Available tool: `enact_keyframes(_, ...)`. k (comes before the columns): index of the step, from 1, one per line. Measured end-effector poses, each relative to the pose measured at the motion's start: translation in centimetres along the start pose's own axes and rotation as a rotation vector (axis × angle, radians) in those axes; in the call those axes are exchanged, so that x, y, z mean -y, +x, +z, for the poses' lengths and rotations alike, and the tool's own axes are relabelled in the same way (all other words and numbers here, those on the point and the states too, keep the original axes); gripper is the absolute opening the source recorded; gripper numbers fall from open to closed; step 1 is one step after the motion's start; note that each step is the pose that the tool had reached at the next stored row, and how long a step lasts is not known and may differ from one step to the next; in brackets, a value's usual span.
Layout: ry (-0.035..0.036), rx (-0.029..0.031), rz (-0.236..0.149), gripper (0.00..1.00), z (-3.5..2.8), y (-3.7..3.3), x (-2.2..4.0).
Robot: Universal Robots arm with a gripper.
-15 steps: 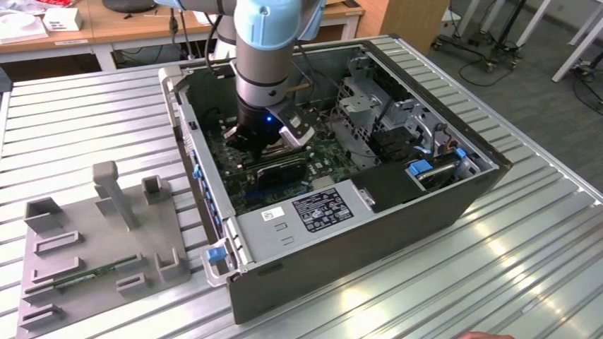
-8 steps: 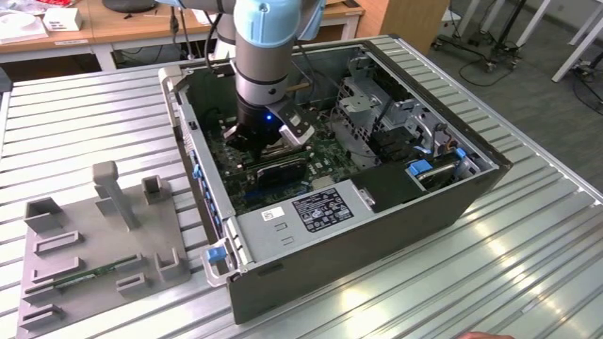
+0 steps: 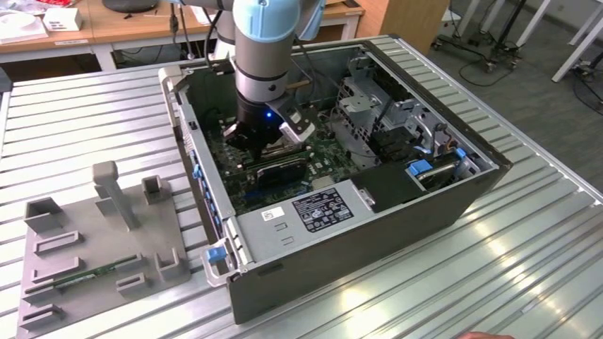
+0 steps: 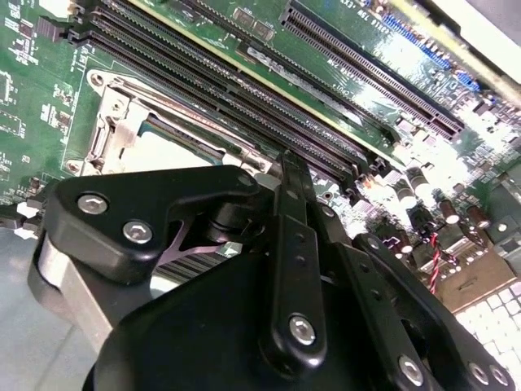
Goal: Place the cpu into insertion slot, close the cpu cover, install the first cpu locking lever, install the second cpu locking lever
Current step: 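Install the second cpu locking lever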
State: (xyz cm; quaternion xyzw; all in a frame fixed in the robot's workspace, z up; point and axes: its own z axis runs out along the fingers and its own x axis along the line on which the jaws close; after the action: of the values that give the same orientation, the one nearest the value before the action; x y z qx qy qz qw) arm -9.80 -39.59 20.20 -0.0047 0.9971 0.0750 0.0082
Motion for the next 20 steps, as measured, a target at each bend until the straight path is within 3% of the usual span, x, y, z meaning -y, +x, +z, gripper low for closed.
enact_keyframes(7, 0.0122, -0.0001, 0.000, 0.11, -0.78, -0.02, -0.15)
enact_keyframes(13, 0.0212, -0.0003, 0.000, 0.11, -1.82, -0.03, -0.32)
enact_keyframes(17, 0.0244, -0.0002, 0.000, 0.11, -2.55, -0.05, -0.44)
enact_keyframes(20, 0.0248, -0.0001, 0.000, 0.11, -2.65, -0.05, -0.45)
